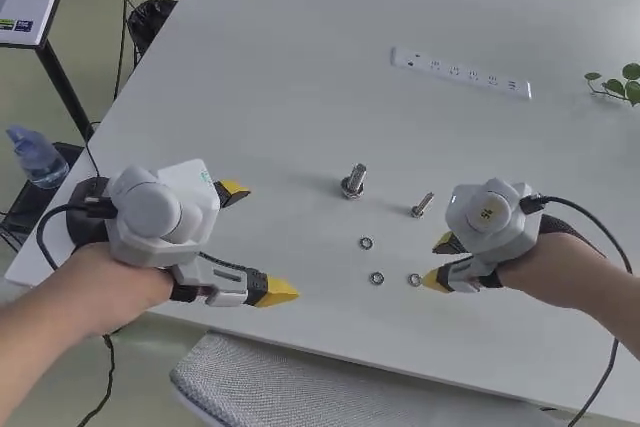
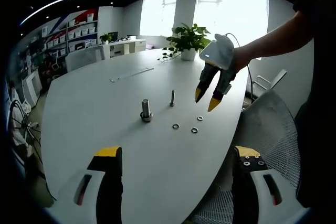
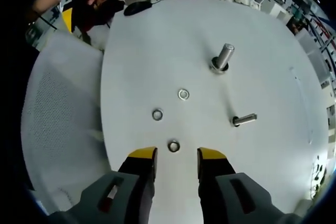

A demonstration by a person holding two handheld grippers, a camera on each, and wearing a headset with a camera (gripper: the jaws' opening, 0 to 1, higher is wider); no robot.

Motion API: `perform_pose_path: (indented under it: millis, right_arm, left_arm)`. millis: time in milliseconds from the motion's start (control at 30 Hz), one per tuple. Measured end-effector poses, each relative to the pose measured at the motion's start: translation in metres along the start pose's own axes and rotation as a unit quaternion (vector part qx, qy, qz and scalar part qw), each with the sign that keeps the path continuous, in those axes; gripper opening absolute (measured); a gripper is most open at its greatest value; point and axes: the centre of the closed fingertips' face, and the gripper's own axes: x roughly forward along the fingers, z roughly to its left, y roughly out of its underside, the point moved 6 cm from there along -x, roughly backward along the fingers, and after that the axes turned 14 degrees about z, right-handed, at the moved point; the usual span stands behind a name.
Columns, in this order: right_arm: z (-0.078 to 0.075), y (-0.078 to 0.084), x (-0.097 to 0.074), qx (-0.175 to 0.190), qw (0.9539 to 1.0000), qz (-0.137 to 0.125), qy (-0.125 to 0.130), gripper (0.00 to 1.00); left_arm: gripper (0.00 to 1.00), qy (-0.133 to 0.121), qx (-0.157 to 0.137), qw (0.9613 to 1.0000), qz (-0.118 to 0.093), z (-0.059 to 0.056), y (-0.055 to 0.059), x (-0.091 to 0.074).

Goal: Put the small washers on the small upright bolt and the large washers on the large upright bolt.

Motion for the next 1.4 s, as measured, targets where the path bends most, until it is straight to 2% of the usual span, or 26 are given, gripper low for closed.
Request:
perform_pose_path:
  millis: [300, 433, 533, 700, 1000, 1400]
  right_arm:
    - [0.001, 0.001, 0.024, 0.004, 1.0, 0.006, 0.001, 0.32]
    - [0.002, 0.002, 0.031, 0.0, 0.9999, 0.011, 0.003, 0.32]
    - [0.002, 0.002, 0.034, 0.003, 1.0, 0.006, 0.005, 0.32]
    - [0.004, 0.005, 0.04, -0.006, 0.9998, 0.018, 0.011, 0.31]
    - [0.007, 0.006, 0.039, 0.002, 0.9999, 0.011, 0.008, 0.28]
    - [0.009, 0.003, 0.039, -0.004, 0.9998, 0.019, 0.006, 0.23]
  left_arm:
    - [0.85, 0.003, 0.001, 1.0, 0.006, 0.003, 0.0, 0.002]
    - [0.84, 0.0, -0.001, 1.0, 0.0, 0.004, -0.001, 0.002]
    - [0.83, -0.002, 0.0, 1.0, 0.002, 0.005, -0.001, 0.001]
    - [0.83, 0.0, 0.001, 1.0, 0.007, 0.005, 0.001, 0.0]
    - [0.82, 0.002, 0.004, 0.9999, 0.013, 0.005, 0.002, 0.001]
    - [0.81, 0.006, 0.003, 0.9999, 0.014, 0.001, 0.003, 0.002]
